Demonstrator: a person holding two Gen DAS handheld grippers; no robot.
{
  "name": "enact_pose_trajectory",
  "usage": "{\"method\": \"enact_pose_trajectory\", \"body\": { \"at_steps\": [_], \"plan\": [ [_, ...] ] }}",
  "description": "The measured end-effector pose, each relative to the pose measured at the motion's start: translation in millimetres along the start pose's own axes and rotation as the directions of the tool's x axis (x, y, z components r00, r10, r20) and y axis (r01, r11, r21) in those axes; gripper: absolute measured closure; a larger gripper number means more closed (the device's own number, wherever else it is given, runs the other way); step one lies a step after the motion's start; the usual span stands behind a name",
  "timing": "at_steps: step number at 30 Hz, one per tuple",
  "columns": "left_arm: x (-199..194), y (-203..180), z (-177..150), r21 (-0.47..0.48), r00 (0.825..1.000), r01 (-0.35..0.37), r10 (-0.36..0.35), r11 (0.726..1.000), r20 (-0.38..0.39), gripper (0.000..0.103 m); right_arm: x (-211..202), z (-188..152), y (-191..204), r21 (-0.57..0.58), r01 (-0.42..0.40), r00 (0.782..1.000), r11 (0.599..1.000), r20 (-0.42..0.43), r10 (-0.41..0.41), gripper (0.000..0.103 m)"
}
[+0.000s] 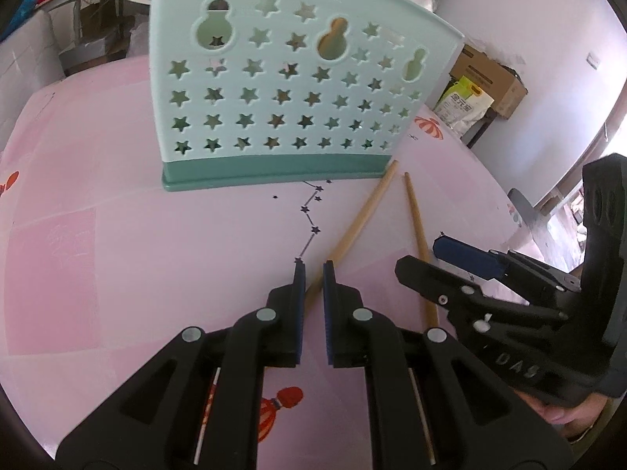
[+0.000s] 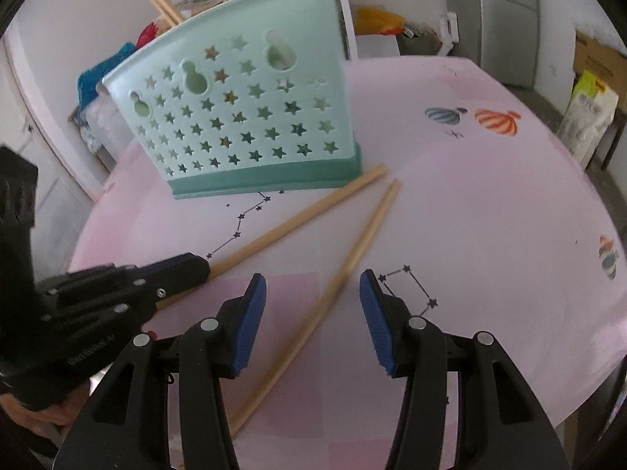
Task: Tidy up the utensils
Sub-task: 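Position both open grippers over the last chopsticks beside the holder, then close the right gripper on one chopstick while the left gripper closes on the other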
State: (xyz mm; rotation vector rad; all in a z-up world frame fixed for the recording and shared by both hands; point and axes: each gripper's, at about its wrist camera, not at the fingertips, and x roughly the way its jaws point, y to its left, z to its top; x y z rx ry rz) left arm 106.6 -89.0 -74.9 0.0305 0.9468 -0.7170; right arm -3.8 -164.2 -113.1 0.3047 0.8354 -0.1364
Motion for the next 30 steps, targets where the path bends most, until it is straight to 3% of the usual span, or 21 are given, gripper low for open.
{"method": "enact_pose_trajectory", "body": {
  "at_steps": [3, 7, 12, 15, 19, 25, 26, 30],
  "plan": [
    [-1.8, 2.1, -0.4, 0.0, 1.0, -0.005, 0.005, 1.0, 0.002, 0.096, 0.2, -3.1, 7.3, -0.057, 0.045, 0.999, 0.997, 0.011, -0.044, 0.056],
    [-3.4, 1.3, -0.1, 0.003, 1.0, -0.014, 0.014, 1.0, -0.001, 0.096, -1.2, -6.0, 7.8, -0.09, 0.091, 0.996, 0.992, 0.021, -0.09, 0.069],
    [-3.3, -3.6, 0.4, -0.003, 1.0, -0.018, 0.018, 1.0, -0.017, 0.096, -7.2, -9.1, -6.6, -0.055, 0.105, 0.994, 0.993, 0.016, -0.104, 0.088],
    [-2.3, -8.5, -0.9, -0.009, 0.999, -0.001, 0.001, 1.0, -0.042, 0.096, -12.1, -10.0, -21.2, -0.01, 0.11, 0.994, 0.994, 0.012, -0.109, 0.093],
    [-1.9, -18.2, -7.3, -0.026, 0.993, 0.062, -0.064, 0.998, -0.1, 0.097, -17.7, -9.8, -45.8, 0.051, 0.115, 0.993, 0.992, 0.009, -0.116, 0.096],
    [4.2, -40.3, -15.6, -0.076, 0.952, 0.213, -0.225, 0.974, -0.21, 0.096, -19.3, -8.0, -79.9, 0.143, 0.099, 0.995, 0.985, 0.009, -0.101, 0.096],
    [4.3, -43.3, -14.0, -0.075, 0.951, 0.217, -0.228, 0.973, -0.207, 0.092, -18.1, -7.1, -84.1, 0.155, 0.091, 0.996, 0.984, 0.009, -0.093, 0.096],
    [1.8, -54.2, 1.8, -0.006, 0.978, 0.157, -0.156, 0.988, -0.139, 0.08, -14.7, -5.3, -91.8, 0.186, 0.065, 0.998, 0.98, 0.009, -0.068, 0.096]
  ]
}}
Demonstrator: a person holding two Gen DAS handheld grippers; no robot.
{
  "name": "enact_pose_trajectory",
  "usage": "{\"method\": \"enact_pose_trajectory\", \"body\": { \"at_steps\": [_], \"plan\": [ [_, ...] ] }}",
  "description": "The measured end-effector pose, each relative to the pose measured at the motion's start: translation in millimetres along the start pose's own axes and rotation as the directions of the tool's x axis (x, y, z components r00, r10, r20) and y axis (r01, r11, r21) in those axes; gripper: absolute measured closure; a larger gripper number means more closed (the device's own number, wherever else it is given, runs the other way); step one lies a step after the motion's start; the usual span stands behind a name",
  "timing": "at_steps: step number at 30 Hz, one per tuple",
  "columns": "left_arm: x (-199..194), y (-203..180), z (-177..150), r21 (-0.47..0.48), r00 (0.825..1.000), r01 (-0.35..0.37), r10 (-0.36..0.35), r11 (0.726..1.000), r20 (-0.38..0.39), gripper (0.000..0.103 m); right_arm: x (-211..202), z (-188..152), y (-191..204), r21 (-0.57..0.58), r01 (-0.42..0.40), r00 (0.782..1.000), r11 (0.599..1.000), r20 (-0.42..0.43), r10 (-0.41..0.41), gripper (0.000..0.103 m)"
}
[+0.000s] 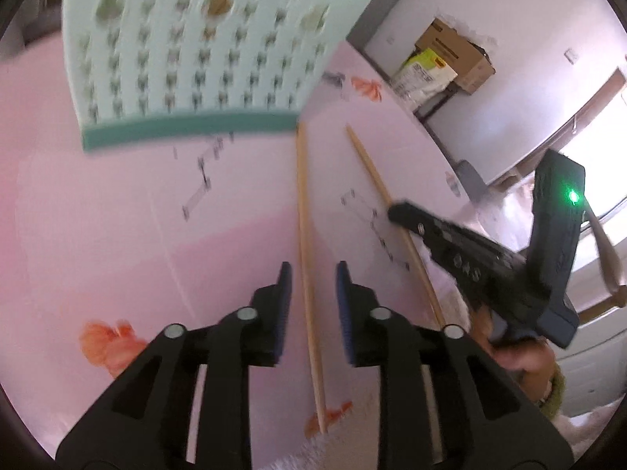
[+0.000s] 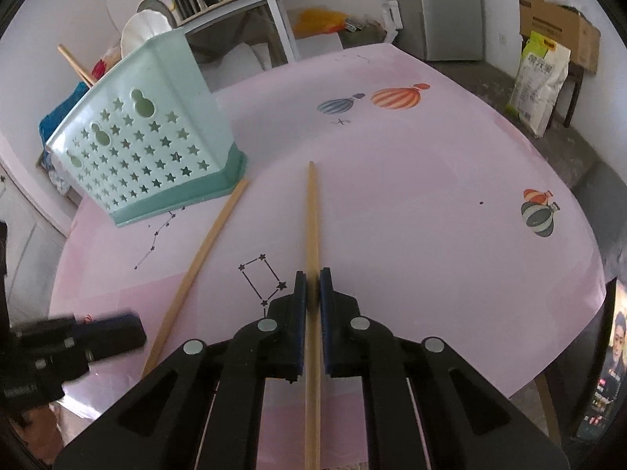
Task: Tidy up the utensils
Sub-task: 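Close the right gripper on one chopstick while the left gripper closes on the other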
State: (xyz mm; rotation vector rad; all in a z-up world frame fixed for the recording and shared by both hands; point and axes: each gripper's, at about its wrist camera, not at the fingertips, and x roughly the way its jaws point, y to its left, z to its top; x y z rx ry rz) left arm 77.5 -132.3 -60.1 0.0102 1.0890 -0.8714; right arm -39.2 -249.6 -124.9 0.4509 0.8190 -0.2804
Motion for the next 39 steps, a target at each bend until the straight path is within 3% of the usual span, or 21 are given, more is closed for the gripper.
{"method": "enact_pose_trajectory", "body": {
  "at_steps": [4, 7, 10, 12, 22, 39],
  "plan": [
    [11.9, -20.0, 15.3, 0.117, 0.996, -0.083, 0.081, 0.99, 0.024, 0.076, -1.6, -2.2, 2.7, 0.001, -0.003, 1.0, 1.0, 0.001, 0.003, 0.096],
    [29.4, -37.1, 19.4, 0.219, 0.981, -0.196, 0.191, 0.956, 0.043, 0.075, -2.6, -2.5, 1.6, 0.01, -0.012, 1.0, 1.0, 0.001, 0.012, 0.096],
    [44.8, -46.7, 21.0, 0.264, 0.966, -0.256, 0.252, 0.93, 0.05, 0.075, -3.5, -3.1, 1.2, 0.02, -0.021, 1.0, 1.0, -0.001, 0.021, 0.096],
    [52.3, -47.9, 22.7, 0.262, 0.965, -0.261, 0.262, 0.929, 0.032, 0.076, -3.9, -3.8, 0.4, 0.025, -0.027, 1.0, 0.999, 0.0, 0.027, 0.096],
    [45.7, -39.8, 21.8, 0.265, 0.948, -0.315, 0.313, 0.911, 0.051, 0.098, -4.3, -5.0, -1.3, 0.032, -0.045, 0.999, 0.998, 0.004, 0.045, 0.096],
    [39.1, -39.5, 13.4, 0.263, 0.948, -0.317, 0.315, 0.911, 0.049, 0.098, -15.5, -15.3, -6.2, 0.049, -0.063, 0.998, 0.997, -0.02, 0.064, 0.096]
  ]
}}
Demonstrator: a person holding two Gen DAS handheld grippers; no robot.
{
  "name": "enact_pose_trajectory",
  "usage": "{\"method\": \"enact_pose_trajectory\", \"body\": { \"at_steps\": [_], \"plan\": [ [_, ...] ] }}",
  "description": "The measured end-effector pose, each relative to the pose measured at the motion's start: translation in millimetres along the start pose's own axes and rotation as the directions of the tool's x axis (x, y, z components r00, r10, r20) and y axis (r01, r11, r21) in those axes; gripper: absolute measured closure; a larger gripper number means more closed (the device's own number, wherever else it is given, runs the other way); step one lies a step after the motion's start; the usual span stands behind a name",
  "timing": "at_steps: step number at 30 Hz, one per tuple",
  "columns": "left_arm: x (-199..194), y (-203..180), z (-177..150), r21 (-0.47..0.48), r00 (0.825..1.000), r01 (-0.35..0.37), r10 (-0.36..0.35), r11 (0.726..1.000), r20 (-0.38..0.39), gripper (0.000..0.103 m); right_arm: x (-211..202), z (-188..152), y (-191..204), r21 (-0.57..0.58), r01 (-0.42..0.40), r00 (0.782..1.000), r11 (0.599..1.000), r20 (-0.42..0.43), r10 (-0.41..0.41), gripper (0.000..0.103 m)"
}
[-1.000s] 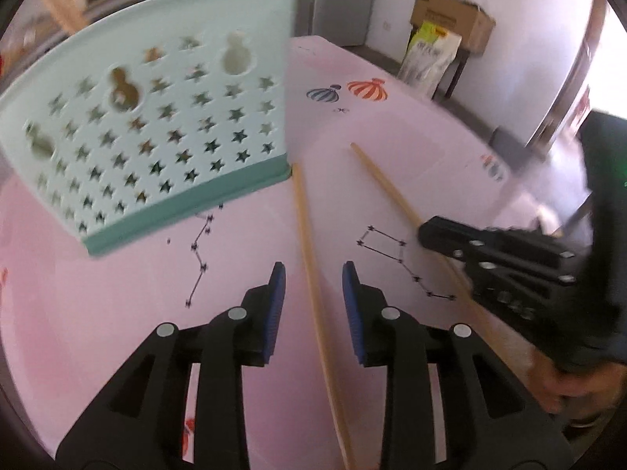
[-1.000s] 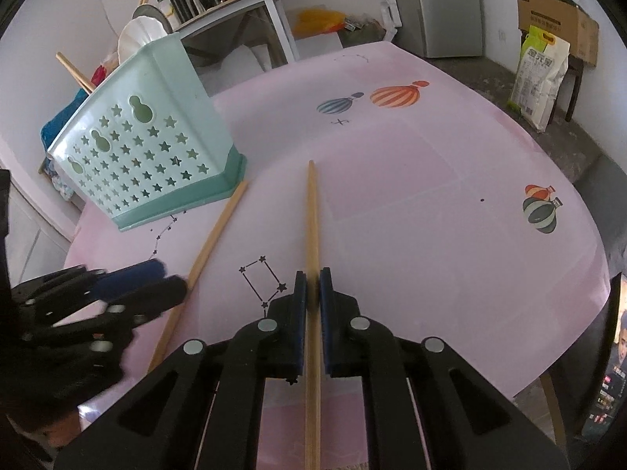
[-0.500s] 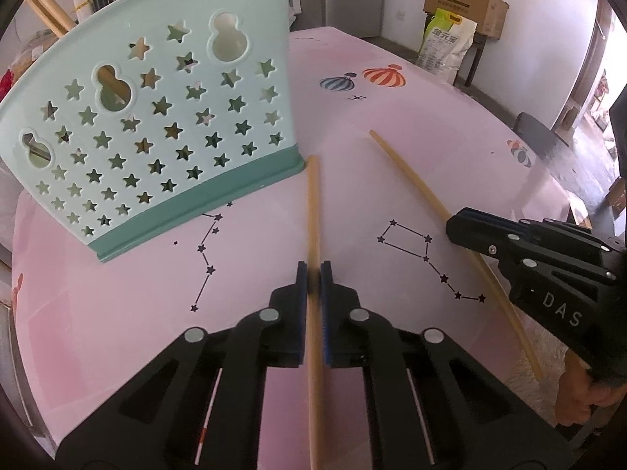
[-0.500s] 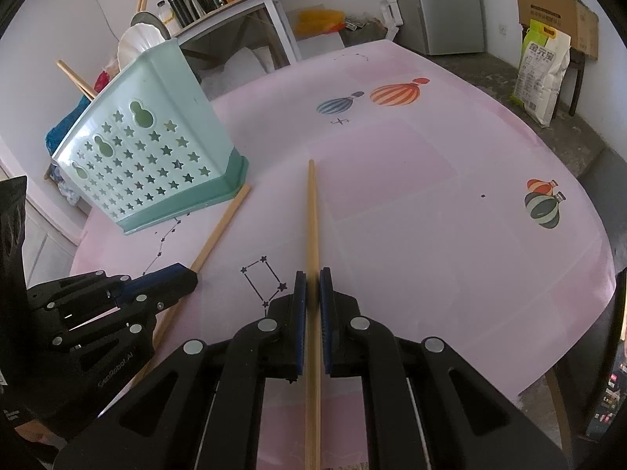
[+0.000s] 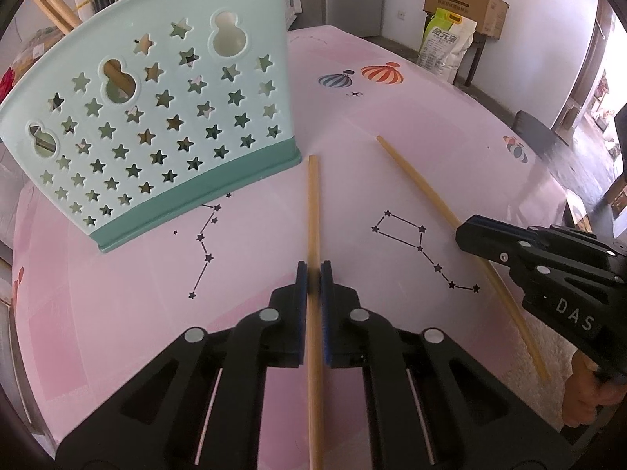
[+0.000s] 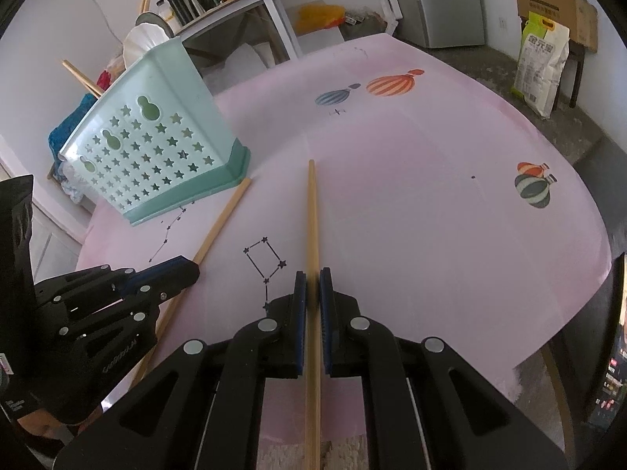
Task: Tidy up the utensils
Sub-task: 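Close the right gripper on one chopstick while the left gripper closes on the other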
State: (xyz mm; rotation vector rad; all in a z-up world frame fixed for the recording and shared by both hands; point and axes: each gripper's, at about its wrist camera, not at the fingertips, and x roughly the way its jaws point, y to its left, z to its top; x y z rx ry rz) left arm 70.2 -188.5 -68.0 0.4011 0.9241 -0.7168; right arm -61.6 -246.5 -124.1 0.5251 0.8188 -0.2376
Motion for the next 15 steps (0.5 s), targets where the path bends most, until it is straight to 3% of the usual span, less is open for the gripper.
{"method": "enact_pose_trajectory", "body": {
  "at_steps": [6, 9, 13, 15],
  "plan": [
    [-0.1, 3.3, 4.8, 0.004, 0.999, 0.031, -0.031, 0.999, -0.021, 0.098, 3.7, 6.2, 1.5, -0.017, -0.015, 1.0, 1.0, -0.026, 0.014, 0.094],
    [2.6, 8.9, 11.1, -0.012, 0.996, 0.079, -0.079, 0.997, -0.04, 0.095, 7.0, 12.3, 4.1, -0.034, -0.016, 0.999, 0.999, -0.036, 0.015, 0.084],
    [9.1, 16.4, 23.3, -0.037, 0.983, 0.168, -0.171, 0.985, -0.074, 0.081, 12.2, 21.7, 7.7, -0.066, -0.008, 0.999, 0.998, -0.045, 0.005, 0.081],
    [12.7, 15.4, 29.7, -0.026, 0.978, 0.187, -0.188, 0.982, -0.087, 0.079, 16.2, 26.5, 7.7, -0.074, -0.011, 0.999, 0.997, -0.052, 0.007, 0.081]
  ]
}}
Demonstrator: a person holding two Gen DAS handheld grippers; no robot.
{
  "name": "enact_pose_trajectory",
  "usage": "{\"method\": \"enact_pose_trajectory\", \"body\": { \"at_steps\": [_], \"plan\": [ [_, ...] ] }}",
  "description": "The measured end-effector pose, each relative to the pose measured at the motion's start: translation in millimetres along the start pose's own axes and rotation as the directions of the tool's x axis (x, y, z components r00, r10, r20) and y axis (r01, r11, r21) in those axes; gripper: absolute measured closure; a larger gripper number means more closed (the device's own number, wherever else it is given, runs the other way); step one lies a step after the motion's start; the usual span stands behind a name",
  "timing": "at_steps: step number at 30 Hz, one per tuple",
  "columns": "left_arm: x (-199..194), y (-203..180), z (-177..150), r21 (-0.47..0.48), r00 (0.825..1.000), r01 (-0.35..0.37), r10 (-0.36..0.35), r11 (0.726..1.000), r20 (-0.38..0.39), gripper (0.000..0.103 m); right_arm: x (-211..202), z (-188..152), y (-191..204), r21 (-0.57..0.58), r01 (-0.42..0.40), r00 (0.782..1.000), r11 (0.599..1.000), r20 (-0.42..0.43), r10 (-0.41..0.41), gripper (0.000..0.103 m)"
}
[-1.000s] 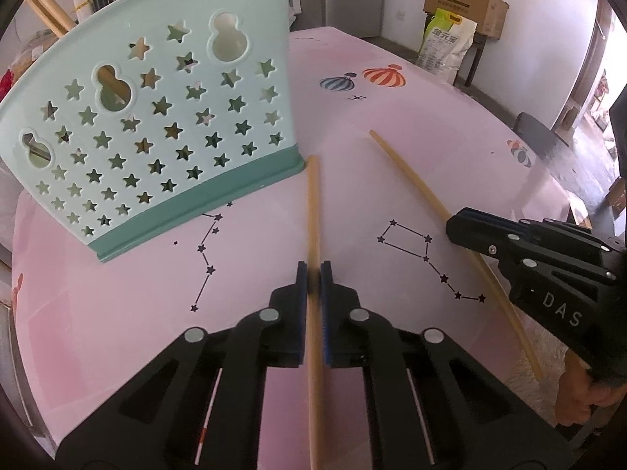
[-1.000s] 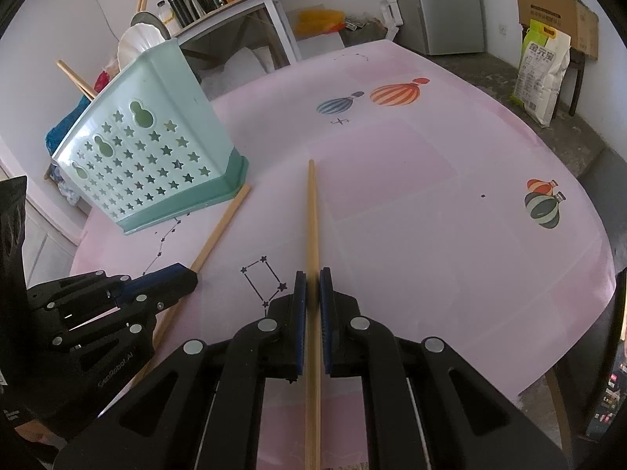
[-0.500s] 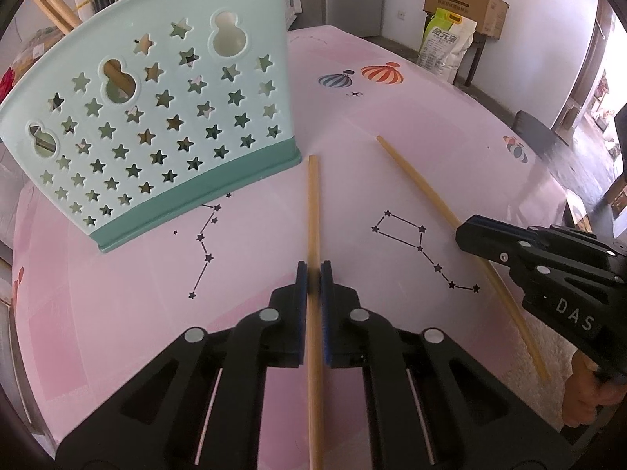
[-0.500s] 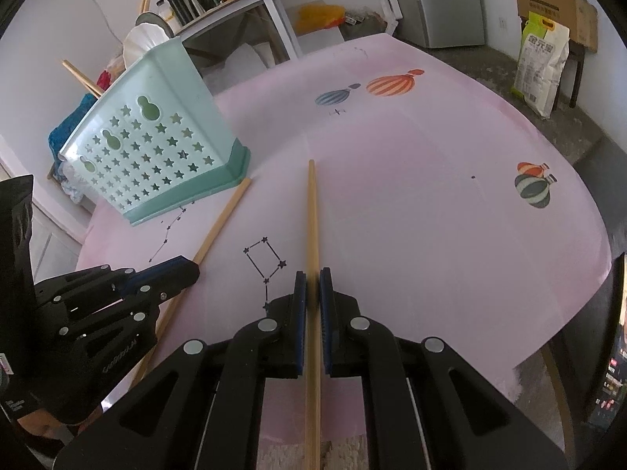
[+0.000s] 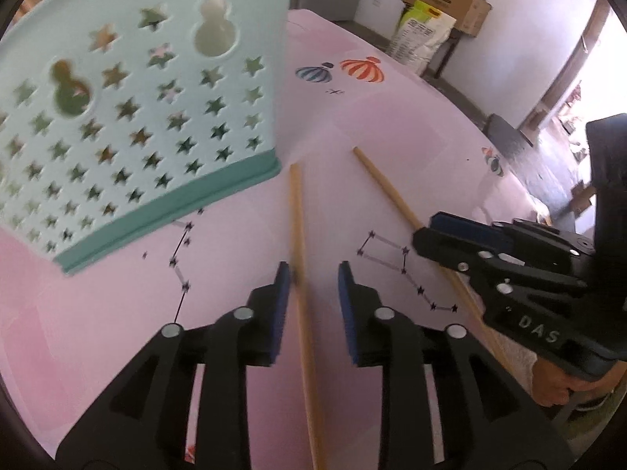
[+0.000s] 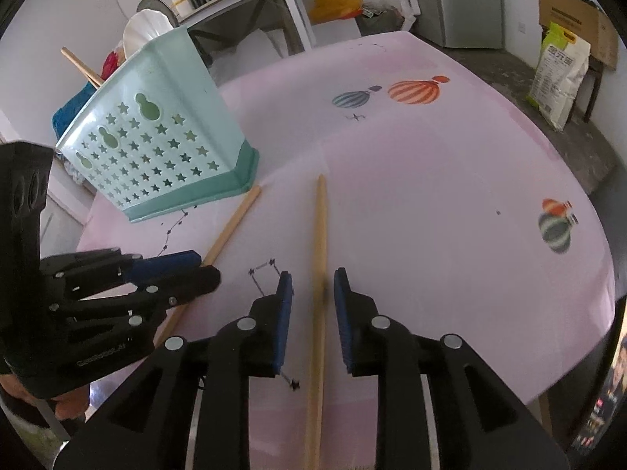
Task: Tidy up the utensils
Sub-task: 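Close the right gripper on one chopstick while the left gripper closes on the other, then lift both chopsticks upright and carry them above the mint-green holder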
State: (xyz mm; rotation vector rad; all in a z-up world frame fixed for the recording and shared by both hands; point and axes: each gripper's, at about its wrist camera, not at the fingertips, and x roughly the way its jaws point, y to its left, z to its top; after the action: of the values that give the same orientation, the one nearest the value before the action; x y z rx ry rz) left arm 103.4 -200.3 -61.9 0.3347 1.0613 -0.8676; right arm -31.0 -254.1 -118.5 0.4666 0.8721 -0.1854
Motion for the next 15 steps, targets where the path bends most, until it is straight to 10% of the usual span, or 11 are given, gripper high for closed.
{"method": "enact_pose_trajectory", "body": {
  "at_steps": [15],
  "plan": [
    [20.9, -15.0, 30.8, 0.088, 0.996, -0.092, 0.091, 0.992, 0.013, 0.098, 24.2, 30.2, 7.1, -0.095, 0.055, 0.998, 0.994, 0.023, -0.053, 0.096]
  ]
}}
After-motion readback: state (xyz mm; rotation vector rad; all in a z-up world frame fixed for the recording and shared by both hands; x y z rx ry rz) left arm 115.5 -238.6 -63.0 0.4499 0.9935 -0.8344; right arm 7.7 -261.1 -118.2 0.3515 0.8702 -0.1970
